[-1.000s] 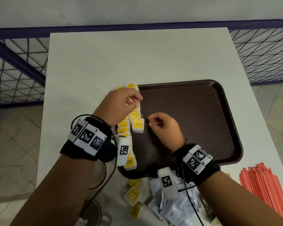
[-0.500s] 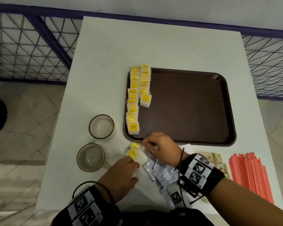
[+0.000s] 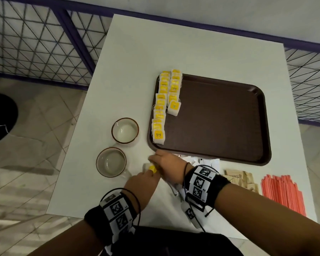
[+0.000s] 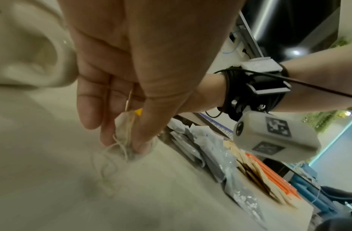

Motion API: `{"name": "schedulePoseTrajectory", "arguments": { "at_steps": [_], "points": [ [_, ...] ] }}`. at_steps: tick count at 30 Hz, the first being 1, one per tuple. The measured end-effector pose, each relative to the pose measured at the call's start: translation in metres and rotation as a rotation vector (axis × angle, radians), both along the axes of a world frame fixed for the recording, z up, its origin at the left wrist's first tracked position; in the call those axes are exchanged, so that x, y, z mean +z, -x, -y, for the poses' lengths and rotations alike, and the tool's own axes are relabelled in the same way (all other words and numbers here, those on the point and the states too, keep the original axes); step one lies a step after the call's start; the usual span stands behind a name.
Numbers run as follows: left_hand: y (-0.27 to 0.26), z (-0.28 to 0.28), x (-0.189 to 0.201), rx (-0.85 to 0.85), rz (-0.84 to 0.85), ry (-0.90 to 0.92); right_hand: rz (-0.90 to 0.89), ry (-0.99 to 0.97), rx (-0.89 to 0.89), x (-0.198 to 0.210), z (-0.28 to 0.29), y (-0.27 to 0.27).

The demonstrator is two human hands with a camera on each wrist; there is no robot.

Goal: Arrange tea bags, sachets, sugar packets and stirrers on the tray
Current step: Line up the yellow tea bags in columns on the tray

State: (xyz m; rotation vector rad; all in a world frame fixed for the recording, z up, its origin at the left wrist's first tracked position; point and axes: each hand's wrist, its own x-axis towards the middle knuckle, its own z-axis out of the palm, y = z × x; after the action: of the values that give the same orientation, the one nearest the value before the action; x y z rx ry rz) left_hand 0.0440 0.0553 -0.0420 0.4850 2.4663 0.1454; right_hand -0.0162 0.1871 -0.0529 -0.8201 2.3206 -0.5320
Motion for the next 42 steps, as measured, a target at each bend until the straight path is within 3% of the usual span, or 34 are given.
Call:
{"name": "schedulePoseTrajectory", "arguments": {
  "at_steps": [3, 10, 18, 21, 25, 30, 34, 38, 42],
  "points": [
    [-0.003, 0.005, -0.004, -0.042, 0.085, -0.032, 0.009, -0.009, -0.033, -0.003, 0.003, -0.001],
    [0.000, 0.024, 0.016, 0.085, 0.128, -0.434, -0.163, 0.074, -0.025, -0.004, 0.000, -0.005],
    [0.025, 0.036, 0.049, 0.401, 0.265, -0.757, 0.146, 0.497, -0.571, 0.014, -0.027, 0.012],
    [0.049, 0.033, 0.050, 0.439, 0.189, -0.773, 0.204, 0.552, -0.735, 0.020, -0.047, 0.027],
    [0.093, 0.022, 0.042, 0.473, 0.152, -0.785, 0.116, 0.456, -0.796, 0.020, -0.075, 0.050],
    [0.151, -0.005, 0.025, 0.353, 0.100, -0.669, 0.009, 0.157, -0.693, 0.016, -0.094, 0.080],
    [0.181, -0.028, 0.021, 0.162, 0.046, -0.551, 0.059, -0.017, -0.576, 0.017, -0.097, 0.101],
    [0.193, -0.042, 0.018, 0.036, 0.055, -0.477, 0.071, 0.032, -0.643, 0.012, -0.102, 0.107],
    [0.199, -0.048, 0.022, 0.052, 0.111, -0.470, 0.074, 0.141, -0.850, 0.000, -0.109, 0.104]
  ]
}}
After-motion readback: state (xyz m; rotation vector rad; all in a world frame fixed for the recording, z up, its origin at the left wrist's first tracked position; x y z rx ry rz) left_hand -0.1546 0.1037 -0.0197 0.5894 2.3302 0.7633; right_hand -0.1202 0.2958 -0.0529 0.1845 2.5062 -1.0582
